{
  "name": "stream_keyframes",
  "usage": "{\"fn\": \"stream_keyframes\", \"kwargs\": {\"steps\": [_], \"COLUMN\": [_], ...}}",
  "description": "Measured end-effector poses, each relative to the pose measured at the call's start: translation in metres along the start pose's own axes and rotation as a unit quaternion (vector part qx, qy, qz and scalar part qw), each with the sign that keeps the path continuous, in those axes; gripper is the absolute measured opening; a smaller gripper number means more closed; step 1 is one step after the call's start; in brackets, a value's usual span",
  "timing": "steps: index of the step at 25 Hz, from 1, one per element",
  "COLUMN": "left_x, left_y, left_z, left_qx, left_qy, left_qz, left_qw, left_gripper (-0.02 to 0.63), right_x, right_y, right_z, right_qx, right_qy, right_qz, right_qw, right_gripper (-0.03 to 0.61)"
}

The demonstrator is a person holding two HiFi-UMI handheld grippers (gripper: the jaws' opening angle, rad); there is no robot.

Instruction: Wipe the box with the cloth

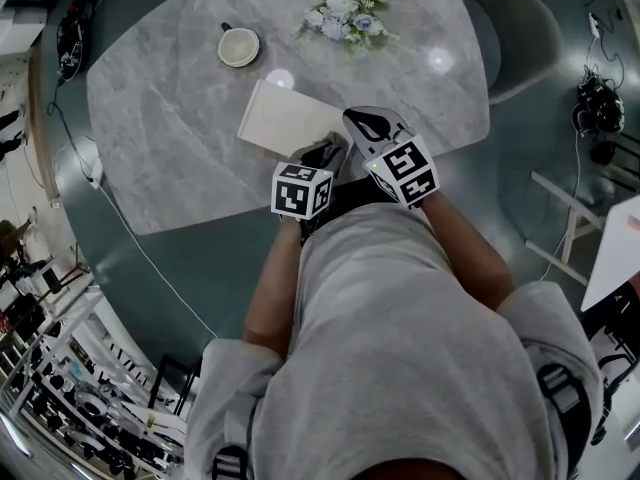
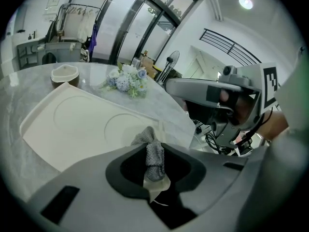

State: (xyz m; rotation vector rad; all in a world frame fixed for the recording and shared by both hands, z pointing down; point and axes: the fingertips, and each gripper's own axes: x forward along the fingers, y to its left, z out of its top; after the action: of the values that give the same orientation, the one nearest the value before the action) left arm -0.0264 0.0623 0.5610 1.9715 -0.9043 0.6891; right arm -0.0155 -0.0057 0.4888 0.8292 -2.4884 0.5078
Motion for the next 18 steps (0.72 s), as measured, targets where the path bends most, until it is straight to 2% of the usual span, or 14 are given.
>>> {"fn": "stream_keyframes", "kwargs": {"steps": [5, 12, 18], "left_x": [-0.021, -0.058, -0.068], "left_y": [0.022, 0.082, 0.126], "left_z": [0.022, 0.058, 0.079], "left_qx": [-0.01, -0.024, -0.037], "left_qy": [-0.034, -0.075, -0.084], "left_qz": [0.039, 0.111, 0.156], "left_qw": [0.9986, 0.9906, 0.9835], "left_gripper": [0.094, 0.094, 0.094], "right_x": [0.004, 0.009, 0.014], "right_y": [-0.004, -0.013, -0.021], "right_z": [0.012, 0.026, 0.034], "right_qx": [-0.007, -0.017, -0.019], "right_qy": [-0.006, -0.014, -0.016], "right_qz": [0.004, 0.008, 0.01], "right_qw": [1.0, 1.0, 1.0], "right_gripper": [0.026, 0.026, 0.028]}}
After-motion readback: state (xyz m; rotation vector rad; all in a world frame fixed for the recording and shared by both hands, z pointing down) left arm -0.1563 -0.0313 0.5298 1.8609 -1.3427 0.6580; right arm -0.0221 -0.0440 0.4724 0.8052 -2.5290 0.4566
